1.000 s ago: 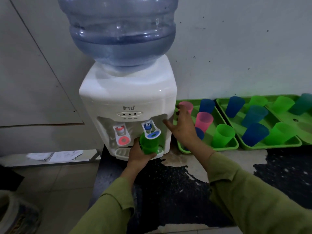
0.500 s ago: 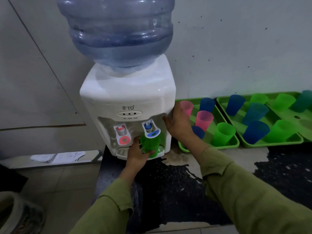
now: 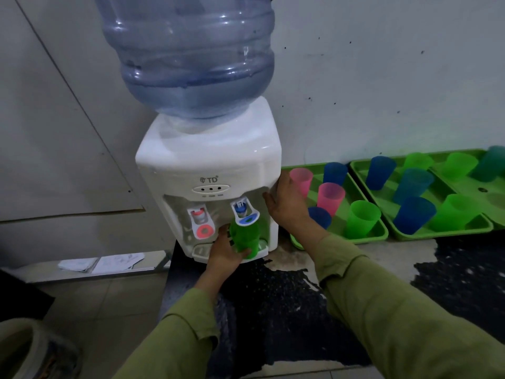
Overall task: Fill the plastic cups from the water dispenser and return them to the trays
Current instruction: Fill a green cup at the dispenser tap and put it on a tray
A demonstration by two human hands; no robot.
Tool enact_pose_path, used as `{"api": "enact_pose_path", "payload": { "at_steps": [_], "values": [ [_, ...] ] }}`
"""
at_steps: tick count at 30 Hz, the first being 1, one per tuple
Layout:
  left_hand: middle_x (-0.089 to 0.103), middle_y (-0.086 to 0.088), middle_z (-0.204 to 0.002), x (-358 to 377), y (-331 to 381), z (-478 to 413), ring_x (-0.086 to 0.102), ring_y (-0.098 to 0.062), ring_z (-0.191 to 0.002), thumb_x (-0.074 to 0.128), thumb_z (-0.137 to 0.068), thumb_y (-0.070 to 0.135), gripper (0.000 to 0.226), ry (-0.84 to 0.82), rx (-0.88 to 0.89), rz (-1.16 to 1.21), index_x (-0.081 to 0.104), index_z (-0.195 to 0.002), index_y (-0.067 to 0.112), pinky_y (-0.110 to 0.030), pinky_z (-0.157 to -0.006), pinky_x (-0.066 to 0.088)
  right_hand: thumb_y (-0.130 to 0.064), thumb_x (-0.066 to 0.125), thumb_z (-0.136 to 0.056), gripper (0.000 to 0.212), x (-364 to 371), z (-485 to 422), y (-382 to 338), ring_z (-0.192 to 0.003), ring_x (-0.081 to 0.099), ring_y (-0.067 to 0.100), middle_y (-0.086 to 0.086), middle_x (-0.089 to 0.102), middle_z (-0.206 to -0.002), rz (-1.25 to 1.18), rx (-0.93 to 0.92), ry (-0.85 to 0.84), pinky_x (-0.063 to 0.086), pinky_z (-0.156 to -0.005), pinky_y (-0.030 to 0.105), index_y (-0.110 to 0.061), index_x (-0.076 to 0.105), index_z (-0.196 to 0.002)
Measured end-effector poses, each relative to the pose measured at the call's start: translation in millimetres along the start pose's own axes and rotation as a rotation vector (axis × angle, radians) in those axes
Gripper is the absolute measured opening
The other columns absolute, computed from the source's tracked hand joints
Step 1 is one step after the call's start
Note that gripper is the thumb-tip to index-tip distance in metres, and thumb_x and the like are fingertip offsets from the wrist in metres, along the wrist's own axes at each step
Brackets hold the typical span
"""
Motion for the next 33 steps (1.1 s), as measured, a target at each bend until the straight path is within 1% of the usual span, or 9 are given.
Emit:
{"api": "enact_pose_path", "payload": {
  "at_steps": [5,9,14,16,19,23,26,29,33],
  "values": [
    [0.057,-0.009,-0.116,-13,6,5,0.059,-0.025,-0.105,0.081,-0.065,0.001,0.067,0.023,-0.002,0.009,0.041,-0.116,0.015,-0.039,-0.092,0.050,-0.019,0.056,-0.090,0.050,-1,1,0,-0.103,0.055,0.037,0.022,0.054,-0.118,0.007,0.016,-0.014,0.046,-0.074,0.039,0.001,0.032,-0.130],
    [0.057,-0.021,-0.119,-15,11,11,0.058,-0.035,-0.108,0.075,-0.071,-0.003,0.063,-0.009,0.000,-0.036,0.041,-0.124,0.000,-0.050,-0.094,0.048,-0.019,0.058,-0.089,0.055,-2,1,1,-0.105,0.055,0.037,0.020,0.056,-0.119,-0.020,0.037,-0.038,0.048,-0.080,0.043,-0.001,0.031,-0.133],
    [0.068,-0.011,-0.093,-52,52,32,0.063,-0.028,-0.087,0.053,-0.089,0.015,0.012,0.340,0.070,-0.209,0.063,-0.095,0.011,-0.032,-0.075,0.049,-0.016,0.060,-0.086,0.055,-3,7,6,-0.100,0.056,0.036,0.020,0.059,-0.110,-0.126,0.043,-0.021,0.048,-0.079,0.042,-0.005,0.034,-0.133],
    [0.068,-0.007,-0.080,-60,68,39,0.063,-0.026,-0.077,0.049,-0.091,0.027,0.022,0.395,0.057,-0.153,0.064,-0.080,0.015,-0.032,-0.069,0.046,-0.015,0.061,-0.085,0.051,-1,12,8,-0.104,0.056,0.035,0.019,0.058,-0.114,-0.163,0.028,-0.003,0.048,-0.081,0.043,-0.002,0.039,-0.129],
    [0.069,-0.005,-0.075,-54,72,30,0.065,-0.024,-0.075,0.055,-0.087,0.044,0.032,0.273,-0.049,-0.053,0.063,-0.073,0.016,-0.035,-0.074,0.050,-0.016,0.062,-0.086,0.048,8,20,17,-0.106,0.056,0.033,0.018,0.058,-0.119,-0.206,0.036,-0.004,0.048,-0.084,0.045,-0.003,0.042,-0.127],
    [0.068,0.000,-0.059,-46,65,21,0.061,-0.017,-0.059,0.073,-0.077,0.032,0.024,0.133,-0.173,0.114,0.063,-0.065,0.014,-0.031,-0.069,0.052,-0.021,0.058,-0.088,0.020,15,37,41,-0.083,0.051,0.022,0.010,0.056,-0.095,-0.198,0.152,0.124,0.040,-0.067,0.034,-0.011,0.046,-0.100],
    [0.065,0.006,-0.049,-44,62,19,0.056,-0.009,-0.050,0.074,-0.077,0.026,0.021,0.110,-0.205,0.155,0.063,-0.064,0.013,-0.021,-0.058,0.049,-0.014,0.059,-0.084,0.017,36,57,50,-0.071,0.047,0.018,0.005,0.050,-0.083,-0.237,0.165,0.119,0.035,-0.062,0.031,-0.014,0.043,-0.089],
    [0.063,0.005,-0.051,-43,62,18,0.055,-0.003,-0.042,0.075,-0.076,0.019,0.019,0.123,-0.225,0.181,0.063,-0.064,0.011,-0.013,-0.046,0.042,-0.014,0.069,-0.076,0.045,76,72,51,-0.095,0.056,0.023,0.012,0.056,-0.107,-0.263,0.117,-0.074,0.047,-0.081,0.032,-0.003,0.049,-0.115],
    [0.063,-0.005,-0.061,-47,60,17,0.056,-0.009,-0.048,0.074,-0.076,0.013,0.016,0.119,-0.241,0.156,0.062,-0.067,0.009,-0.009,-0.035,0.032,-0.027,0.080,-0.069,0.084,112,74,47,-0.120,0.050,0.023,0.013,0.051,-0.131,-0.262,0.104,-0.228,0.041,-0.101,0.032,-0.004,0.036,-0.136]
  ]
}}
Point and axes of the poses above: each hand's wrist, its own z-axis away from the middle knuckle, its own x-axis out of the palm, y = z × x, the point moved 10 cm from there along -z, towards the middle knuckle
